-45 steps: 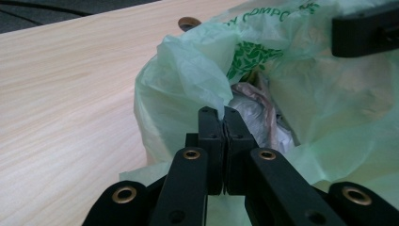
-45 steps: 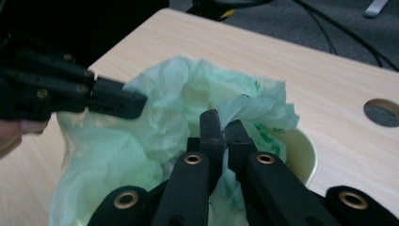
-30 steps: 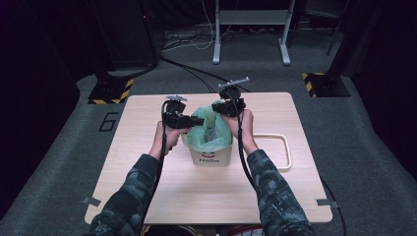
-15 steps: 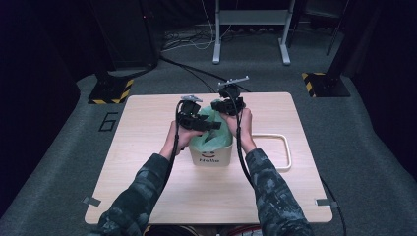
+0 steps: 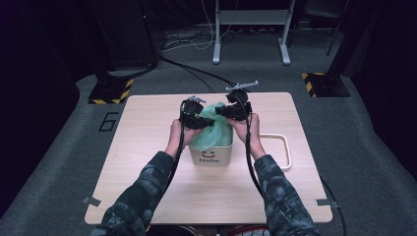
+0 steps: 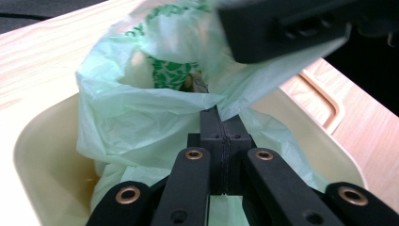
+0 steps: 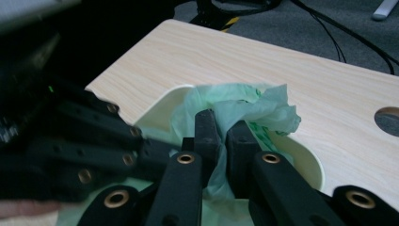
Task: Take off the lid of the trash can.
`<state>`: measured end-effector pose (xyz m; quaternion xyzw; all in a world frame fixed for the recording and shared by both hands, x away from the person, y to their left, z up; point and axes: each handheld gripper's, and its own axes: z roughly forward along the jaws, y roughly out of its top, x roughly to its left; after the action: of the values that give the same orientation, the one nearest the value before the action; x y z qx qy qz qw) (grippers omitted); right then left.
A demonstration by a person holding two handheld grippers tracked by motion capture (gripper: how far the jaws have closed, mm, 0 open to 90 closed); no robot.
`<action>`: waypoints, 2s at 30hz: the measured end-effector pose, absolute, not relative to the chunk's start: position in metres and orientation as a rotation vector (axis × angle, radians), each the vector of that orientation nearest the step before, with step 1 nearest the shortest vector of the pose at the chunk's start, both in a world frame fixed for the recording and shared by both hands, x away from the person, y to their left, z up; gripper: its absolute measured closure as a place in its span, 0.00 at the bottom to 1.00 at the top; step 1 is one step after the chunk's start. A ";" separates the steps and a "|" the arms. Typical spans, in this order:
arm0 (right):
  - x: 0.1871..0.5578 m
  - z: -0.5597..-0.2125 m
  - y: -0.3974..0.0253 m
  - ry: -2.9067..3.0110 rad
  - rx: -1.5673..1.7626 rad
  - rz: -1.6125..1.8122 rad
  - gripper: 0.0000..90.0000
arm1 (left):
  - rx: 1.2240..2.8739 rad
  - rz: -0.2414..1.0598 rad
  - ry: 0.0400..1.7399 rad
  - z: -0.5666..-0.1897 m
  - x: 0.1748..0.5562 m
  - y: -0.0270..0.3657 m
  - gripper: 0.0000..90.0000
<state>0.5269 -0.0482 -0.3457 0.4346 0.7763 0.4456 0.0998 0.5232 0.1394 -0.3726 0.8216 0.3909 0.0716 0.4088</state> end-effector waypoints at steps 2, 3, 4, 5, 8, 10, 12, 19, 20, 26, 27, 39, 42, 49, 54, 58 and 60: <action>0.527 -0.348 -0.050 2.316 1.280 1.303 0.90 | 2.068 0.184 0.993 -0.372 0.524 0.142 1.00; 0.526 -0.349 -0.051 2.326 1.275 1.298 0.87 | 2.062 0.184 1.001 -0.372 0.525 0.143 1.00; 0.526 -0.351 -0.051 2.340 1.256 1.294 0.83 | 2.061 0.185 1.002 -0.372 0.525 0.145 1.00; 0.525 -0.352 -0.051 2.351 1.231 1.294 0.78 | 2.061 0.185 1.002 -0.372 0.525 0.145 1.00; 0.523 -0.354 -0.049 2.362 1.188 1.281 0.65 | 2.061 0.192 1.006 -0.370 0.526 0.149 1.00; 0.522 -0.357 -0.047 2.396 1.145 1.283 0.49 | 2.054 0.199 1.015 -0.367 0.529 0.155 1.00; 0.522 -0.358 -0.044 2.420 1.119 1.284 0.41 | 2.037 0.187 1.021 -0.366 0.530 0.159 1.00; 0.519 -0.359 -0.023 2.493 0.985 1.199 0.31 | 2.011 0.179 1.008 -0.356 0.530 0.164 1.00; 0.519 -0.360 -0.021 2.504 0.971 1.196 0.30 | 2.006 0.177 1.000 -0.354 0.529 0.164 1.00; 0.522 -0.368 -0.011 2.512 0.984 1.183 0.30 | 1.984 0.165 0.967 -0.346 0.526 0.163 1.00; 0.523 -0.369 -0.010 2.494 0.978 1.183 0.31 | 1.968 0.155 0.957 -0.343 0.524 0.161 1.00; 0.522 -0.374 -0.012 2.403 1.044 1.255 0.79 | 1.916 0.121 0.902 -0.331 0.517 0.160 1.00; 0.521 -0.373 -0.013 2.382 1.043 1.257 0.97 | 1.898 0.113 0.887 -0.332 0.517 0.162 0.97; 0.522 -0.371 -0.018 2.362 1.082 1.262 0.99 | 1.866 0.165 0.915 -0.334 0.514 0.169 0.46; 0.527 -0.367 -0.030 2.316 1.177 1.298 0.99 | 1.818 0.171 0.936 -0.333 0.511 0.185 0.28; 0.528 -0.363 -0.032 2.293 1.199 1.315 0.99 | 1.833 0.147 0.936 -0.339 0.510 0.190 0.19; 0.527 -0.361 -0.032 2.282 1.205 1.325 0.99 | 1.855 0.120 0.938 -0.350 0.510 0.193 0.18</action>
<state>0.5271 -0.0323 -0.3609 0.4124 0.7809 0.4535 0.1200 0.5101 0.1929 -0.3499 0.7689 0.3888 0.0499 0.5051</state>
